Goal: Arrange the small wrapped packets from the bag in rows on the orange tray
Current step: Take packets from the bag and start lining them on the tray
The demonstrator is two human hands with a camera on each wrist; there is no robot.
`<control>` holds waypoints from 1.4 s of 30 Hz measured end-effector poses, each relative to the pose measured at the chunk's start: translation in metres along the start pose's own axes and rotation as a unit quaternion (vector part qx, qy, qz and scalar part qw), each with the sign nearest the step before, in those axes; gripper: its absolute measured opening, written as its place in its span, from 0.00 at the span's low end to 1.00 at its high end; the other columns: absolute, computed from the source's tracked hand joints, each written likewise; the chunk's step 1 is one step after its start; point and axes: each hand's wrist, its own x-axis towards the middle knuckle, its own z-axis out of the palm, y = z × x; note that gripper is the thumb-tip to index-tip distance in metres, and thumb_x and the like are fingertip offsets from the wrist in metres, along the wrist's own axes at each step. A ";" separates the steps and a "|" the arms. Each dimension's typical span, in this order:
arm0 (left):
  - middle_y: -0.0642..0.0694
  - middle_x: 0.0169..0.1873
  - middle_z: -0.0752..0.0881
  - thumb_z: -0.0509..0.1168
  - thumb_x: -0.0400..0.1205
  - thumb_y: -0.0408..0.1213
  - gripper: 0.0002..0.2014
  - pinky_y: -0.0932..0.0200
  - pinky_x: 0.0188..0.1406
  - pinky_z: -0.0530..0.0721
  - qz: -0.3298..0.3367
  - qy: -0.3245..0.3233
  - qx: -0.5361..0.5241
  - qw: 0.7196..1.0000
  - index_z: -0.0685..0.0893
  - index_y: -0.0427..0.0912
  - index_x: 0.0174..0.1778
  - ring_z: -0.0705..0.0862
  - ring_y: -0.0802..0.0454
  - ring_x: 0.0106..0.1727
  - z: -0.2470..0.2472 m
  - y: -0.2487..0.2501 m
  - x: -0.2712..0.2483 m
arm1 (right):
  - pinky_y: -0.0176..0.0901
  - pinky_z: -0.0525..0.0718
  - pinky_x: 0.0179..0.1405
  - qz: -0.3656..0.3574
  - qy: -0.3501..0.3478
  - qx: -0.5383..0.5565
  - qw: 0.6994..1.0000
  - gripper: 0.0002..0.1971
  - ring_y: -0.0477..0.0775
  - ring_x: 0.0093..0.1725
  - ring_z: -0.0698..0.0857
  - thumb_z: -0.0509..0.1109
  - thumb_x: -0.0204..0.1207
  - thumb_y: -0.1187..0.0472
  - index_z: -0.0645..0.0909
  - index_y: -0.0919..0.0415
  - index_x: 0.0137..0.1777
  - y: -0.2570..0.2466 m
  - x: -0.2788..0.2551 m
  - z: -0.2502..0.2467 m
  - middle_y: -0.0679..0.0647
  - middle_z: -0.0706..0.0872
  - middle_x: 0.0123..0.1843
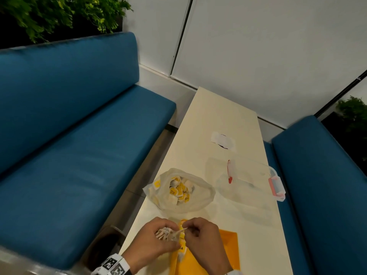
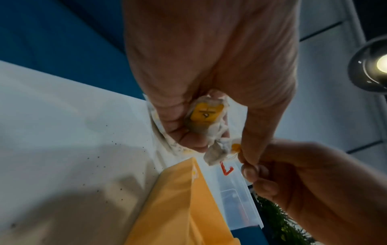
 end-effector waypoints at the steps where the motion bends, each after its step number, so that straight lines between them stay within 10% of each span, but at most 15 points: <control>1: 0.55 0.51 0.87 0.86 0.59 0.47 0.21 0.62 0.50 0.86 0.015 -0.003 0.031 0.999 0.93 0.59 0.48 0.88 0.58 0.51 0.001 -0.001 0.001 | 0.27 0.83 0.38 -0.014 -0.003 -0.018 1.000 0.17 0.40 0.39 0.88 0.68 0.73 0.67 0.82 0.39 0.36 -0.001 0.001 0.000 0.46 0.89 0.40; 8: 0.51 0.43 0.88 0.82 0.72 0.45 0.03 0.54 0.48 0.86 0.035 0.020 0.033 0.999 0.94 0.55 0.38 0.88 0.59 0.44 0.006 -0.001 0.006 | 0.28 0.80 0.44 -0.042 -0.004 -0.042 0.998 0.10 0.42 0.44 0.81 0.76 0.71 0.57 0.83 0.38 0.44 -0.001 0.004 -0.001 0.44 0.79 0.45; 12: 0.43 0.42 0.91 0.82 0.74 0.44 0.06 0.57 0.31 0.79 -0.006 0.007 -0.047 0.999 0.95 0.47 0.40 0.86 0.54 0.38 0.006 0.006 0.007 | 0.39 0.85 0.40 0.056 -0.021 0.082 0.995 0.05 0.43 0.34 0.83 0.79 0.67 0.57 0.89 0.48 0.43 0.003 0.005 -0.003 0.48 0.89 0.42; 22: 0.40 0.39 0.90 0.82 0.71 0.47 0.11 0.55 0.32 0.78 -0.033 -0.022 -0.061 0.997 0.95 0.46 0.43 0.83 0.55 0.35 0.009 0.005 0.007 | 0.31 0.75 0.25 0.056 -0.046 0.188 0.980 0.02 0.42 0.21 0.78 0.76 0.74 0.71 0.87 0.71 0.42 0.008 0.003 -0.010 0.56 0.86 0.26; 26: 0.50 0.29 0.87 0.80 0.76 0.47 0.08 0.56 0.31 0.78 -0.053 0.016 -0.071 0.996 0.95 0.46 0.40 0.83 0.56 0.32 0.006 0.001 0.007 | 0.36 0.74 0.23 0.083 -0.035 0.195 0.977 0.02 0.48 0.22 0.77 0.74 0.77 0.70 0.85 0.69 0.43 0.020 0.004 -0.016 0.61 0.88 0.27; 32: 0.40 0.34 0.90 0.80 0.73 0.56 0.17 0.60 0.25 0.78 -0.095 0.023 0.031 0.995 0.92 0.44 0.36 0.84 0.53 0.30 0.004 -0.018 0.012 | 0.40 0.75 0.21 0.151 -0.100 0.151 0.972 0.05 0.51 0.18 0.78 0.73 0.77 0.69 0.81 0.65 0.40 0.059 0.002 -0.008 0.64 0.90 0.29; 42: 0.54 0.41 0.92 0.82 0.56 0.64 0.22 0.62 0.51 0.86 -0.096 -0.017 0.162 0.982 0.93 0.51 0.35 0.88 0.62 0.46 0.019 -0.039 0.016 | 0.37 0.76 0.17 0.226 -0.131 0.155 0.953 0.09 0.55 0.21 0.85 0.76 0.72 0.71 0.77 0.64 0.38 0.074 -0.003 0.035 0.66 0.86 0.29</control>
